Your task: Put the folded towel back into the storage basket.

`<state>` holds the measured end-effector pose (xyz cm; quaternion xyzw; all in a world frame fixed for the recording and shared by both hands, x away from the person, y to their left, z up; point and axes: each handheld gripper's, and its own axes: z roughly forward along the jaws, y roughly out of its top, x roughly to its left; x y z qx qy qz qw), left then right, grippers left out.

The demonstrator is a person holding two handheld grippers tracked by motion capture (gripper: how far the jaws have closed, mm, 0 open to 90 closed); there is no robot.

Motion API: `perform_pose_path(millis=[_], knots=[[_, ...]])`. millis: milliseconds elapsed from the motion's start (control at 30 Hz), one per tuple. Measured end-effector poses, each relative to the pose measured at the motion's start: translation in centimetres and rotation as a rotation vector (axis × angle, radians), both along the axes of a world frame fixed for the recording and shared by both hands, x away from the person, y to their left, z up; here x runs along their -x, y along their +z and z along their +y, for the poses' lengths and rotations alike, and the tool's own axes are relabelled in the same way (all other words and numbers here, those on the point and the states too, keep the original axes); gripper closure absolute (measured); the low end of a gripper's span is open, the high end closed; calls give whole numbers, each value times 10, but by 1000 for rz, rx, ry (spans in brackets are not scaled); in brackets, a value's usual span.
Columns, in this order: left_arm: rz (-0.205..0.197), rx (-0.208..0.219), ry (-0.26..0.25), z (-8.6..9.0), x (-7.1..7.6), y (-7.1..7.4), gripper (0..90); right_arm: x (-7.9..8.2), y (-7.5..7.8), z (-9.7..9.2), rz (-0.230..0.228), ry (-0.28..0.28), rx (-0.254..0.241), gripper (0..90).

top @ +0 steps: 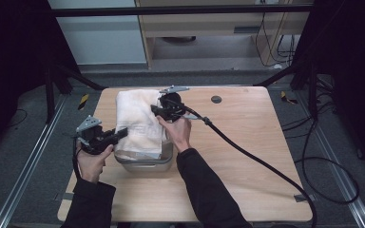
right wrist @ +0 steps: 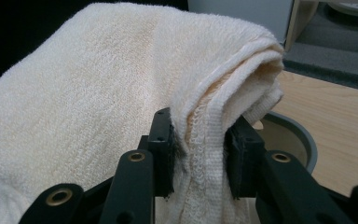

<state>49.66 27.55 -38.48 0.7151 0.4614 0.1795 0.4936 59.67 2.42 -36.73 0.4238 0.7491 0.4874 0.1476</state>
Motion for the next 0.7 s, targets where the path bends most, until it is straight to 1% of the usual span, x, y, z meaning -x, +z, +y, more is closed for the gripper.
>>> perform_pose_path(millis=[233,467,533,567,700], knots=[[33,-25,5,-1,-5,-10,732,-3,-14,2,17,-10,20,665],[56,-58,8,-4,-8,-20,732,-4,-28,2,34,-14,42,660],[64,-65,7,-5,-9,-22,732,-5,-35,2,46,-17,42,656],[65,-67,7,-5,-9,-23,732,-5,-35,2,46,-17,42,656],[82,-87,8,-7,-12,-28,732,-5,-41,3,45,-18,70,652]])
